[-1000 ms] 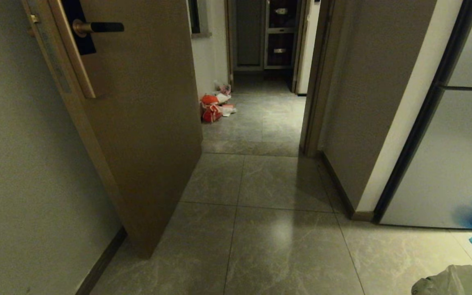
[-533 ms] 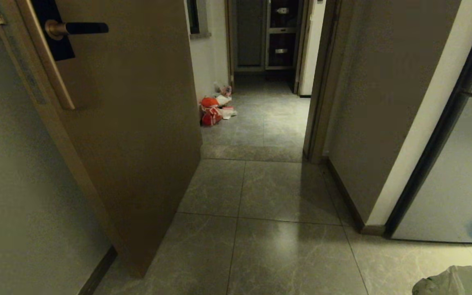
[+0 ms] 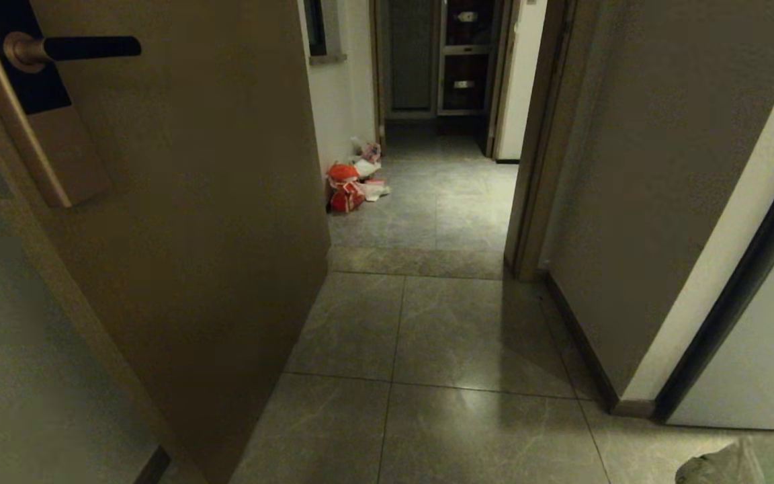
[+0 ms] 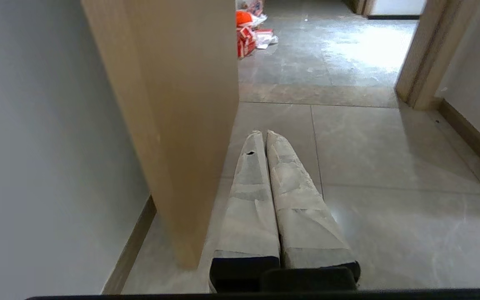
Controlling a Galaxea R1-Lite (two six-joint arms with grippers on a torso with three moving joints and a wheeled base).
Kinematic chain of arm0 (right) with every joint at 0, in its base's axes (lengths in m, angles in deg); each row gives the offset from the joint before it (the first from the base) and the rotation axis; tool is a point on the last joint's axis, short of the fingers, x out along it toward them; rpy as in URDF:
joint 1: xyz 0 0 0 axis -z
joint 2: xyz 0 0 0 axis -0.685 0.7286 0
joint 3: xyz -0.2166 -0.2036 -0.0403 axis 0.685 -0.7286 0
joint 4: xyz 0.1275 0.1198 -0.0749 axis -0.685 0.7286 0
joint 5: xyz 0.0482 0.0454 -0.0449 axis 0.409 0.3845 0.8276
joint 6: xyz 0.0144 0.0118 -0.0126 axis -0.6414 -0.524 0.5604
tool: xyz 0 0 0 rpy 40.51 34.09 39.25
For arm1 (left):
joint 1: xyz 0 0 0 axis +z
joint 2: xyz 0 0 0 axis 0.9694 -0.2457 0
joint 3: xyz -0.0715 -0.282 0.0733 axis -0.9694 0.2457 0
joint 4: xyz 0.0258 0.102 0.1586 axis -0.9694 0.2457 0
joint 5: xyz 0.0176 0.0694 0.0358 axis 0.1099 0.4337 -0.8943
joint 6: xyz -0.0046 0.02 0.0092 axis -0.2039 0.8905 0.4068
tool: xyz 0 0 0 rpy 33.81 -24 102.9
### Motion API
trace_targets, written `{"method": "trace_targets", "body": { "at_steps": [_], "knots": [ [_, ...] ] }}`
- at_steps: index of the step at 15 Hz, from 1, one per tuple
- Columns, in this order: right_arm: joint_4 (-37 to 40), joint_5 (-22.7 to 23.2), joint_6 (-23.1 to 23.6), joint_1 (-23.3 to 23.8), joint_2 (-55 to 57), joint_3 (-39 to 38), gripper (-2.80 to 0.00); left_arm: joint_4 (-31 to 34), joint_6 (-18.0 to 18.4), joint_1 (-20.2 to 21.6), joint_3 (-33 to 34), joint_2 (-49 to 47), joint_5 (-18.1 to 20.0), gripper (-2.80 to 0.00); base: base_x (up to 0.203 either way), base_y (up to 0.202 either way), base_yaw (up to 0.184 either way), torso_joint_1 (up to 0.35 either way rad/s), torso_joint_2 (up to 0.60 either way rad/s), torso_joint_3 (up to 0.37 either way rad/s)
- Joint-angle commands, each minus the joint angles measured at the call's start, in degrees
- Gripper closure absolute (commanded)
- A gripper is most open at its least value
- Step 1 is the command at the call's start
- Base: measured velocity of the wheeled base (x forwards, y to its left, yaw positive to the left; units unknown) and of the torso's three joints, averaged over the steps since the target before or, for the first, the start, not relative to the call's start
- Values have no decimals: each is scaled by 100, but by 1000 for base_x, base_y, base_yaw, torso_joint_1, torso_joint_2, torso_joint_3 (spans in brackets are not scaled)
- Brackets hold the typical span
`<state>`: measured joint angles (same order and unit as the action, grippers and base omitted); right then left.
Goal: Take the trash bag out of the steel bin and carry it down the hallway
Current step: Put the trash bag at the door
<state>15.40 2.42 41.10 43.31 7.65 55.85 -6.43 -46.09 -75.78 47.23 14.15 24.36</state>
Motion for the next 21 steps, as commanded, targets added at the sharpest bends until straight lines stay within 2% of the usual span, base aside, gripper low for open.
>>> {"method": "trace_targets", "body": {
  "at_steps": [1,21],
  "knots": [
    [7,0,-2,1,7,1,0,-7,-2,0,9,-9,-2,0,193,0,-2,2,1,5],
    [0,0,-2,-4,7,-4,0,-7,-7,0,9,-9,-2,0,193,0,1,2,2,3]
  ]
}}
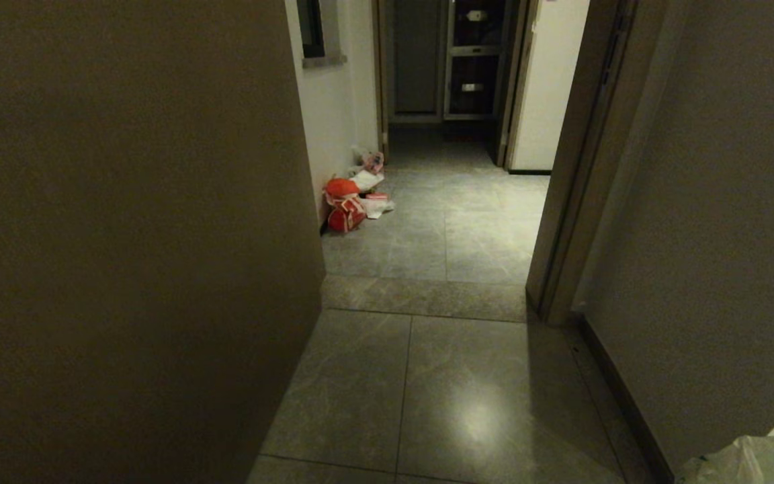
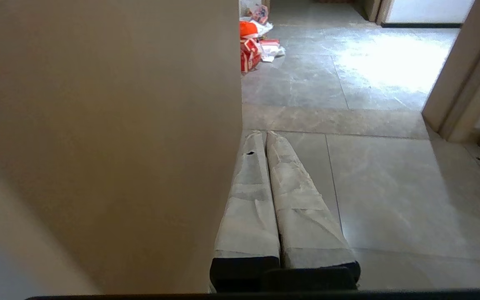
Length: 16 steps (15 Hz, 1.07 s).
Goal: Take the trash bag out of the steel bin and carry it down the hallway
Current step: Put the trash bag at the door
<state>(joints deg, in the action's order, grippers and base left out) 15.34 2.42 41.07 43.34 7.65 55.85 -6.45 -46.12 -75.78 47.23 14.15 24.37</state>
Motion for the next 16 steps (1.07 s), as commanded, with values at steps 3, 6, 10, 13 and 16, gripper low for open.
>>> {"method": "trace_targets", "body": {
  "at_steps": [3,6,10,13,16],
  "knots": [
    [9,0,0,-6,7,1,0,-5,2,0,9,-9,-3,0,191,0,1,2,2,3],
    [6,0,0,-3,7,1,0,-3,2,0,9,-8,-3,0,195,0,0,2,1,2],
    [7,0,0,-2,7,1,0,1,2,0,9,-9,-3,0,58,-7,2,1,3,-1],
    [11,0,0,-11,7,1,0,-2,2,0,9,-9,-3,0,3,-142,6,3,2,1],
    [5,0,0,-2,7,1,0,4,-7,0,9,-9,-3,0,23,-152,-9,-1,2,4]
  ]
}}
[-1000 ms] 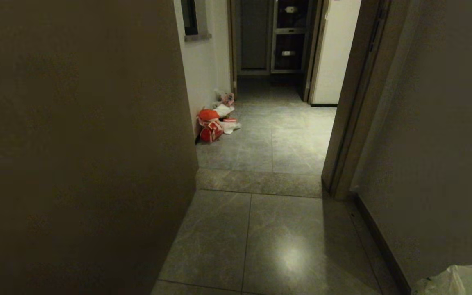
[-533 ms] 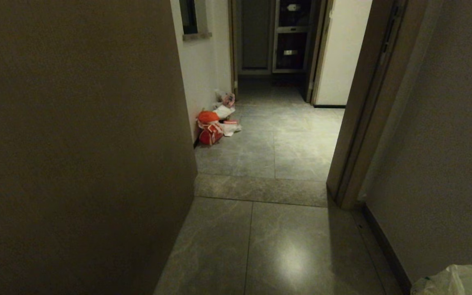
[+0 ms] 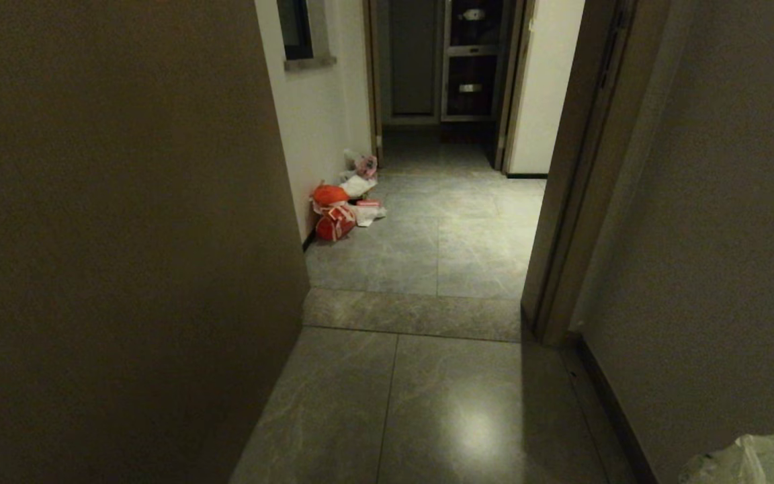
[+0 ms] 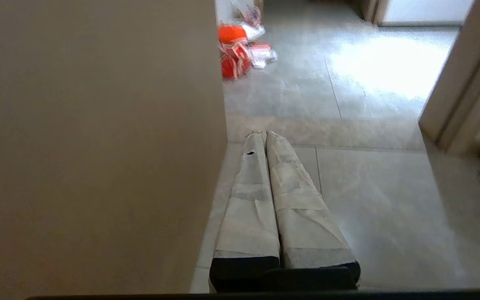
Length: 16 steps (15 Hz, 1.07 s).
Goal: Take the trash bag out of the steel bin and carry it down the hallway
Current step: Put the trash bag at the door
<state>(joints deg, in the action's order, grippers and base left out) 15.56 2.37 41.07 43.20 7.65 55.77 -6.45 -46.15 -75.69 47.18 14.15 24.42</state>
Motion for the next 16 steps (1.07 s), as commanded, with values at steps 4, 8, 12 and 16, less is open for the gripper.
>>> {"method": "trace_targets", "body": {
  "at_steps": [4,8,12,16],
  "knots": [
    [-17,5,0,4,7,9,0,3,-4,-9,14,-9,-8,0,17,11,0,-1,0,1],
    [-10,5,0,13,7,9,0,3,-4,-9,14,-9,-8,0,132,6,-6,2,3,0],
    [-16,5,0,13,7,9,0,-6,-4,-9,14,-9,-8,0,192,0,1,1,2,1],
    [-17,5,0,13,7,9,0,-4,-4,-9,14,-9,-8,0,193,0,1,-1,1,3]
  ]
}}
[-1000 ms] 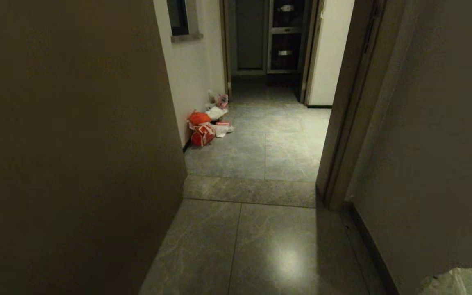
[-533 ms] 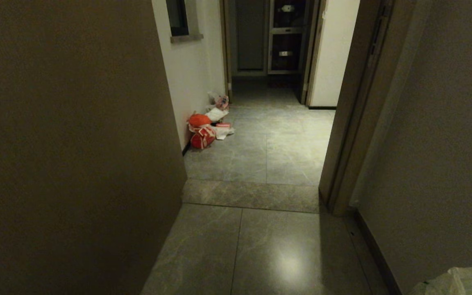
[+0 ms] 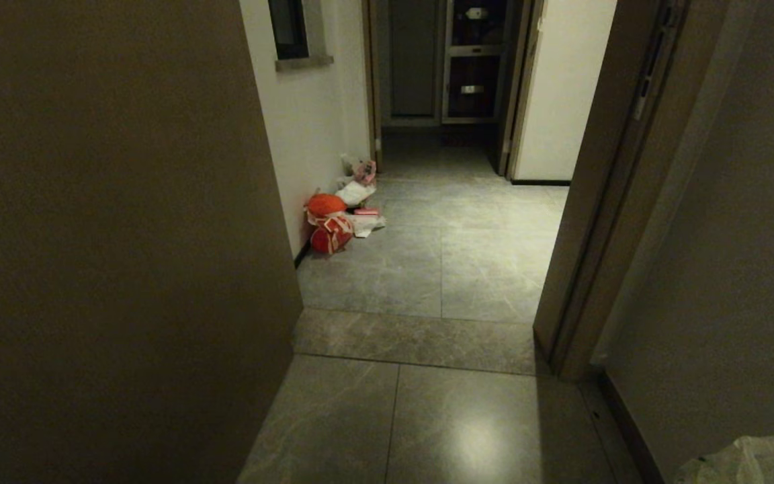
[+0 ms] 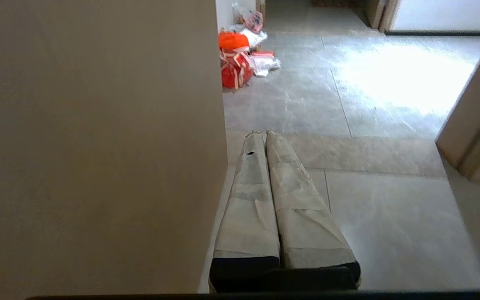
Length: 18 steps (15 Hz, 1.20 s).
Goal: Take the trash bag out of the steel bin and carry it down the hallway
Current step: Put the trash bag at the door
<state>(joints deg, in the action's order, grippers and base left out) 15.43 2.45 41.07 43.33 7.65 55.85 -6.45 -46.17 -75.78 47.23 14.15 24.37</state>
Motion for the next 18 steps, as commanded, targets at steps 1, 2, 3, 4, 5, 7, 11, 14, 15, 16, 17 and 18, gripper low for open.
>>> {"method": "trace_targets", "body": {
  "at_steps": [1,2,3,4,5,7,11,14,15,16,17,18],
  "knots": [
    [4,-3,0,-10,7,1,0,4,-2,0,9,-9,-2,0,195,0,1,5,-1,-1],
    [-3,-3,0,-8,7,1,0,-5,-2,0,9,-9,-2,0,192,0,-1,-1,2,5],
    [5,-3,0,-1,7,1,0,-5,-2,0,9,-9,-2,0,195,0,0,-5,-4,6],
    [-3,-3,0,-1,7,1,0,1,-2,0,9,-9,-2,0,192,0,0,2,7,0],
    [-3,-3,0,-3,7,1,0,4,-2,0,9,-9,-2,0,194,0,2,4,2,6],
    [4,-3,0,-2,7,1,0,-5,-2,0,1,-9,-2,0,192,0,0,5,0,6],
    [0,-3,0,-1,7,1,0,-3,-2,0,9,-9,-2,0,191,0,2,3,4,3],
    [0,-3,0,-8,7,1,0,4,-2,0,9,-9,-2,0,192,0,2,7,3,1],
    [3,-3,0,-1,7,1,0,-5,-2,9,9,-9,-2,0,190,0,0,7,7,6],
    [0,-3,0,-1,7,1,0,4,-2,0,9,-9,-2,0,194,0,2,2,1,5],
    [-3,-3,0,-1,7,1,0,-4,-2,0,9,-9,-2,0,192,0,0,3,2,4],
    [3,-3,0,-1,7,1,0,4,-2,0,9,-9,-2,0,196,0,-1,4,2,6]
  ]
}}
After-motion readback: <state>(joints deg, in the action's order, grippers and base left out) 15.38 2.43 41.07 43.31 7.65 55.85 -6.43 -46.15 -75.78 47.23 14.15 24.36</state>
